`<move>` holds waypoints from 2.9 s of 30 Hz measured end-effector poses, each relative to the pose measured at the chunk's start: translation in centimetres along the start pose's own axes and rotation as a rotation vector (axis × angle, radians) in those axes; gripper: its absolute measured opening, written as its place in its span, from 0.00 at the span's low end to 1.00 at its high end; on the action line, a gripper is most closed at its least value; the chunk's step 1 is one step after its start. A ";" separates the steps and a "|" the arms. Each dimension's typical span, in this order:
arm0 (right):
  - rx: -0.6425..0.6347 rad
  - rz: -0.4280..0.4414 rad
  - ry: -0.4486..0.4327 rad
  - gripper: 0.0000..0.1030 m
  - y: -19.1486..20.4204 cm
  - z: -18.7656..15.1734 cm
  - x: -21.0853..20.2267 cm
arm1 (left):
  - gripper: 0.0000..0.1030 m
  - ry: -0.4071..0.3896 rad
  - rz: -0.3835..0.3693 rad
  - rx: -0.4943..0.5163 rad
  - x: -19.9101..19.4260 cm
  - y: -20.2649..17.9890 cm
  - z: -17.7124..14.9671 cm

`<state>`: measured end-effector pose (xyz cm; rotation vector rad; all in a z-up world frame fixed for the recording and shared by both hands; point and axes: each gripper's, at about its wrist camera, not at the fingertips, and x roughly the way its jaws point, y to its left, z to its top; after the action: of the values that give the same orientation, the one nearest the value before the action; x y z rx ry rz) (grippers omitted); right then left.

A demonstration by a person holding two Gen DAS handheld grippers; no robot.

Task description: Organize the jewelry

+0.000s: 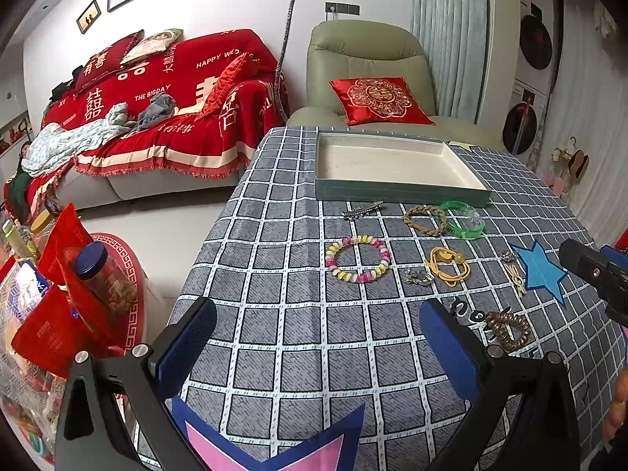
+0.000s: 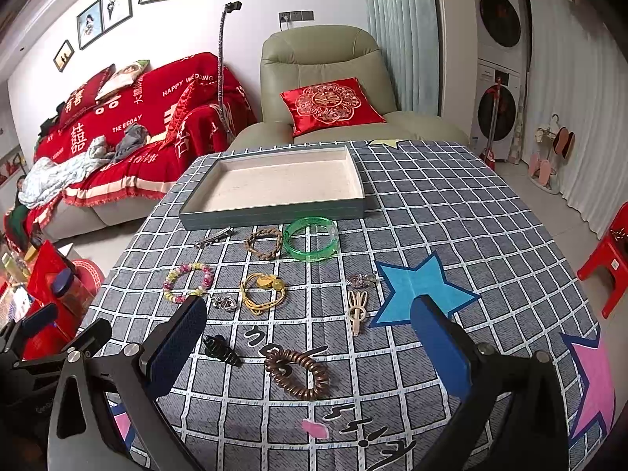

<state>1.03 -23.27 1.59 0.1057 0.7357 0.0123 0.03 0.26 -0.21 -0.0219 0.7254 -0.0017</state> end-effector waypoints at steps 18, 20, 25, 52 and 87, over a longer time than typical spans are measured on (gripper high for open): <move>0.007 0.004 0.039 1.00 -0.4 -0.1 1.5 | 1.00 0.048 -0.021 0.021 1.6 0.1 0.3; 0.012 0.007 0.062 1.00 -0.8 0.0 2.0 | 1.00 0.075 -0.021 0.024 2.8 0.6 0.6; 0.030 -0.011 0.155 1.00 -2.4 0.9 4.5 | 1.00 0.139 -0.060 0.028 6.4 1.6 2.1; -0.033 -0.086 0.440 0.57 -2.6 6.4 22.0 | 0.63 0.310 -0.198 0.227 16.5 -2.7 5.5; 0.059 0.053 0.306 0.12 -3.6 18.8 22.5 | 0.24 0.161 -0.283 0.164 19.7 -5.3 21.9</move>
<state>30.21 -27.51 0.00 0.1822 1.0394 0.0582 29.31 -4.84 3.22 0.0330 0.8765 -0.3362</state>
